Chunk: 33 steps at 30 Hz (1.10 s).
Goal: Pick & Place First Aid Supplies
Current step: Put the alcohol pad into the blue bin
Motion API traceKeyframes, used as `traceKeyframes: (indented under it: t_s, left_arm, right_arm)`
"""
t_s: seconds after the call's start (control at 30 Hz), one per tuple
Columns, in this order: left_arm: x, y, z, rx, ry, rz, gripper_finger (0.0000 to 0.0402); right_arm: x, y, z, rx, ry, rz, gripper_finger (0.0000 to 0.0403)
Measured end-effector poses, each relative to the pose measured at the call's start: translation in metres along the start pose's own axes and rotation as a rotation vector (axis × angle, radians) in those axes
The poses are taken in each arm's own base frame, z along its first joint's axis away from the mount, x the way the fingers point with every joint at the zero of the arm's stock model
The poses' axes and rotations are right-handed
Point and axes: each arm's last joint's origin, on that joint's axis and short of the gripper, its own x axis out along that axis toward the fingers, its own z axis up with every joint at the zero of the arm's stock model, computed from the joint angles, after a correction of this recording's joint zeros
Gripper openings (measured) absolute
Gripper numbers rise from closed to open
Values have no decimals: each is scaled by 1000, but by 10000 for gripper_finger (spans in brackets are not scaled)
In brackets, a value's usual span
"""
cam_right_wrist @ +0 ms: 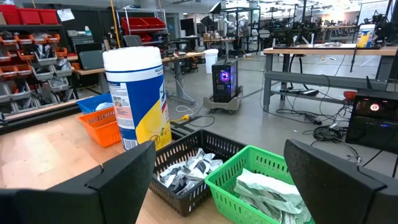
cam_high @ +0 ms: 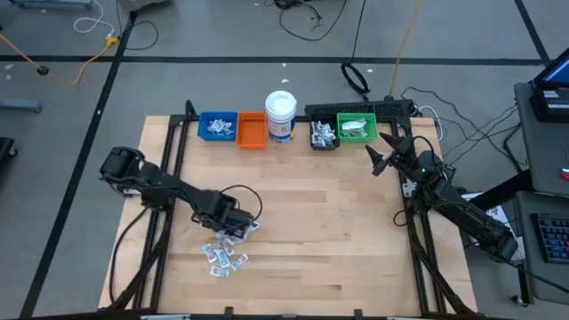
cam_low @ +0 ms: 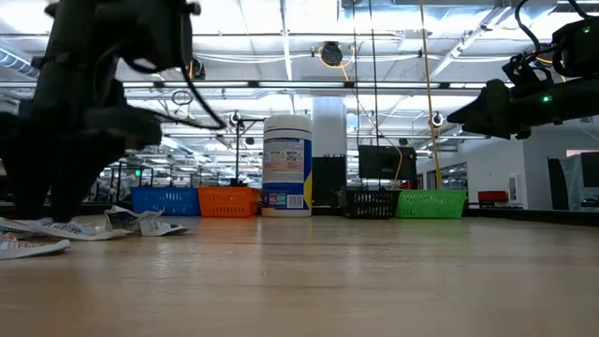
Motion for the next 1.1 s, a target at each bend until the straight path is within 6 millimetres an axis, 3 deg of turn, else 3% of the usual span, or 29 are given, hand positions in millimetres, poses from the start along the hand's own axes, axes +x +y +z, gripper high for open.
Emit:
traceKeyframes:
  t_s: [0.17, 0.43, 0.87, 1.1]
  left_arm:
    - [11, 10, 8, 17, 17, 12, 197]
    - [11, 6, 13, 77, 15, -38, 178]
    - [11, 7, 13, 71, 12, -20, 10]
    - [-2, 2, 12, 89, -12, 22, 25]
  right_arm:
    - [0, 0, 0, 0, 0, 0, 352]
    - [0, 0, 0, 0, 0, 1, 352]
    - [0, 0, 0, 0, 0, 0, 352]
    - [0, 0, 0, 0, 0, 0, 352]
